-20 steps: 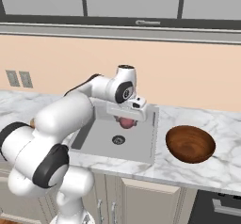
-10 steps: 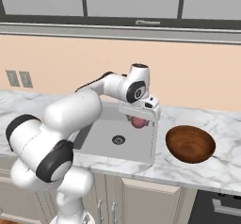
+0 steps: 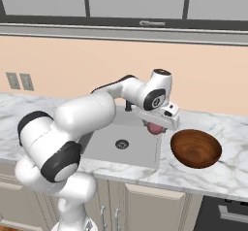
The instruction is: There is a mixed pile of frozen fruits and vegetables on the counter. Locate all the frozen vegetables and place the items in a bowl on the counter. Take all the frozen fruits and defrost them in a running sink.
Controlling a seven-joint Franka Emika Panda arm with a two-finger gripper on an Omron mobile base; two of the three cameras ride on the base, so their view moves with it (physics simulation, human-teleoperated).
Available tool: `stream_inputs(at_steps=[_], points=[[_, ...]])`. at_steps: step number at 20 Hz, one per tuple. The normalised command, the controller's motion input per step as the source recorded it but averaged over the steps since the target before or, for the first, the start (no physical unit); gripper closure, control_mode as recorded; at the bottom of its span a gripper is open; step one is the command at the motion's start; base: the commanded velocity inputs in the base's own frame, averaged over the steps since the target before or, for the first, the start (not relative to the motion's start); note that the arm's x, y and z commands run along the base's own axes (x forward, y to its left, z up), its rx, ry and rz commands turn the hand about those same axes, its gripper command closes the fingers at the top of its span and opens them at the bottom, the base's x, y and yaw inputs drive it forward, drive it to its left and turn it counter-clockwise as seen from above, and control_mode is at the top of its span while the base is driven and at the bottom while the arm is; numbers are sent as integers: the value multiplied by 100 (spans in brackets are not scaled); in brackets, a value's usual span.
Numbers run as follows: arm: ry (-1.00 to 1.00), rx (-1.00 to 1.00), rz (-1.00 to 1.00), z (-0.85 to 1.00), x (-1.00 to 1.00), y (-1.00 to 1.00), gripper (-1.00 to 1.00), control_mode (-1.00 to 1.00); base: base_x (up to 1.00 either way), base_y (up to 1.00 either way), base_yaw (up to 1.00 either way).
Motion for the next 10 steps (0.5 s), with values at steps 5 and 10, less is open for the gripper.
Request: stream_inputs(at_steps=[5,10], points=[[0,3,0,-6,11,-55,100,-100,0,0,0],[0,1,0,-7,17,-54,100,-100,0,0,0]])
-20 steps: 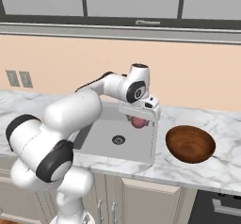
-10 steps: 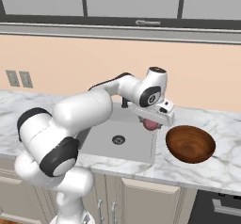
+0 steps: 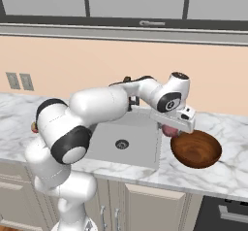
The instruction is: There is a mixed pile of frozen fruits and vegetables on the counter. Locate all the frozen vegetables and place the items in a bowl on the counter. Take all the frozen fruits and defrost them in a running sink.
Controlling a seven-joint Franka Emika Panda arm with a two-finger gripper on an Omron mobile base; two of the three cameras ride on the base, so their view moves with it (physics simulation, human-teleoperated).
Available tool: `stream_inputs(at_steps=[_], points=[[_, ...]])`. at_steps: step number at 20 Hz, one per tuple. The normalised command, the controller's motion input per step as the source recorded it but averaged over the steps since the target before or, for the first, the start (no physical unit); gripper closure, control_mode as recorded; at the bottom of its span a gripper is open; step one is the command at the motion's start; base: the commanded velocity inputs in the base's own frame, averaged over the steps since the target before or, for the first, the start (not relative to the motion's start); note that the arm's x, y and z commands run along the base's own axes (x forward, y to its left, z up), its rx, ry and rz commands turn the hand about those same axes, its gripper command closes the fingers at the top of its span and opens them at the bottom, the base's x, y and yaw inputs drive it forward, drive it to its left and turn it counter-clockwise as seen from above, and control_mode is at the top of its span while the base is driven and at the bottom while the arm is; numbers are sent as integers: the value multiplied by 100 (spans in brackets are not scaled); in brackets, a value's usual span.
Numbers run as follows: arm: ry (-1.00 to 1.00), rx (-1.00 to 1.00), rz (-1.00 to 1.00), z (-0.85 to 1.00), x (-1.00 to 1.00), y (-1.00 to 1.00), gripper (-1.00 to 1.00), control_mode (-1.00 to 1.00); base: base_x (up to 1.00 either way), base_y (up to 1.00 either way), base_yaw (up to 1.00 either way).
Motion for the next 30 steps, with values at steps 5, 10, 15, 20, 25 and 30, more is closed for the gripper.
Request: stream_inputs(at_steps=[5,10,15,20,25,30], points=[[1,0,1,-17,22,-55,100,-100,0,0,0],[1,0,-1,-21,8,-59,100,-100,0,0,0],[0,1,-7,-21,-11,-41,100,-100,0,0,0],[1,-6,-4,-44,8,-12,100,-100,0,0,0],[3,-15,-2,-41,5,1,100,-100,0,0,0],[2,-9,-1,-37,11,0,100,-100,0,0,0]])
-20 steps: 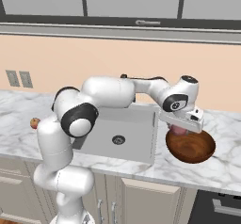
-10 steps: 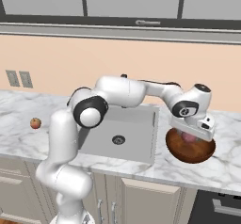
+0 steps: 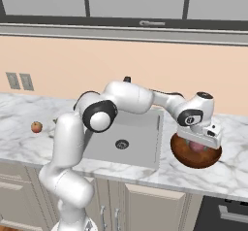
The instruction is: There is a mixed pile of frozen fruits and vegetables on the counter. Locate all the frozen vegetables and place the items in a bowl on the counter. Take all the frozen fruits and defrost them in a running sink.
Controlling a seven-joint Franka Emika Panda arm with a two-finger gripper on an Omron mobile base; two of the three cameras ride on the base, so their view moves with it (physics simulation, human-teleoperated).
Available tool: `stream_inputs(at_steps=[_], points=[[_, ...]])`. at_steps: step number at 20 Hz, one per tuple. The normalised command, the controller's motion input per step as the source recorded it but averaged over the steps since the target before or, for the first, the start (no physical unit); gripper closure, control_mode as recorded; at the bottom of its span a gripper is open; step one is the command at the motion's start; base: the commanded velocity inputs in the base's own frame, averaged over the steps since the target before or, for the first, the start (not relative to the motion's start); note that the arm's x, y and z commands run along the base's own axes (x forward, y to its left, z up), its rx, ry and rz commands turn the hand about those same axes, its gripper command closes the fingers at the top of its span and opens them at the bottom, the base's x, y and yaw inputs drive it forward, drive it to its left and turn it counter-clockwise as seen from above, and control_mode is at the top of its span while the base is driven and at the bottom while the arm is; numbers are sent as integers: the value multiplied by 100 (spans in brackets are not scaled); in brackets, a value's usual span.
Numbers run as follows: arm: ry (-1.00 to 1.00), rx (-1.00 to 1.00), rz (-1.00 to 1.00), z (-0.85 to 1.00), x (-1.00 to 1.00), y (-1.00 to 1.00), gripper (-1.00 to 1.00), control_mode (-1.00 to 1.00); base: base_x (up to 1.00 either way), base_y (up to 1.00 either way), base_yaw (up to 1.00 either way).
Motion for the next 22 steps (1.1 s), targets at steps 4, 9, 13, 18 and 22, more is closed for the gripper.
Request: stream_inputs(at_steps=[4,9,13,18,22], points=[[7,-2,-2,-44,12,-3,100,-100,0,0,0],[3,3,0,-27,2,-1,100,-100,0,0,0],[0,0,0,-3,-1,-4,-100,-100,0,0,0],[1,0,-1,11,-5,-2,-100,-100,0,0,0],[0,0,-2,33,-9,4,-100,-100,0,0,0]])
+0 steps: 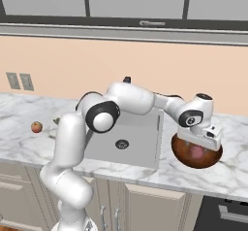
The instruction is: There is a mixed pile of frozen fruits and vegetables on the counter. Locate all the frozen vegetables and place the items in a bowl on the counter. Take all the frozen fruits and defrost them in a running sink.
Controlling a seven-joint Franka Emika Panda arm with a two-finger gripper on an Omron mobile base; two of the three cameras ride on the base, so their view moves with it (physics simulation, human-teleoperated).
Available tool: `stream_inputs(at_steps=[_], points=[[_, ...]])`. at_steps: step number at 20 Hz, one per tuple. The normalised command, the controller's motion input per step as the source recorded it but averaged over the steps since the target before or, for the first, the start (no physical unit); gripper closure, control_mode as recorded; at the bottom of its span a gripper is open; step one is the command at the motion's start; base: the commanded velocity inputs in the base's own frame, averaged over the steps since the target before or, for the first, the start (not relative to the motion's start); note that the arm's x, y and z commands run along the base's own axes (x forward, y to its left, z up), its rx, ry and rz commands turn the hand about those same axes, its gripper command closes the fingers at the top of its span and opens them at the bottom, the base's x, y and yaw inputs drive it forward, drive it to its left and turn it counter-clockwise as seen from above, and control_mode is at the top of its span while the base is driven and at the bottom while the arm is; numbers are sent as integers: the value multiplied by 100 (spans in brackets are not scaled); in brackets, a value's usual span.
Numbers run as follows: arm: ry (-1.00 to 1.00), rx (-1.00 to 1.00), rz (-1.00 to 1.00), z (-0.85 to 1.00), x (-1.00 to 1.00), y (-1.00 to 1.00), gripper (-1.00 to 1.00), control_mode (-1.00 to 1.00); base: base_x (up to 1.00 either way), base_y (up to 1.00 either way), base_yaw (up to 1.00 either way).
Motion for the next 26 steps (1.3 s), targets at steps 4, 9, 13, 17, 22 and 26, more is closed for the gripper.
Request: stream_inputs(at_steps=[4,9,13,17,22,26], points=[[-2,0,-3,32,-7,6,-100,-100,0,0,0],[-3,2,-1,40,-9,15,-100,-100,0,0,0],[0,1,1,39,-4,33,-100,-100,0,0,0],[1,1,5,25,0,43,-100,-100,0,0,0],[1,1,4,16,0,46,-100,-100,0,0,0],[3,-6,2,0,2,60,-100,-100,0,0,0]])
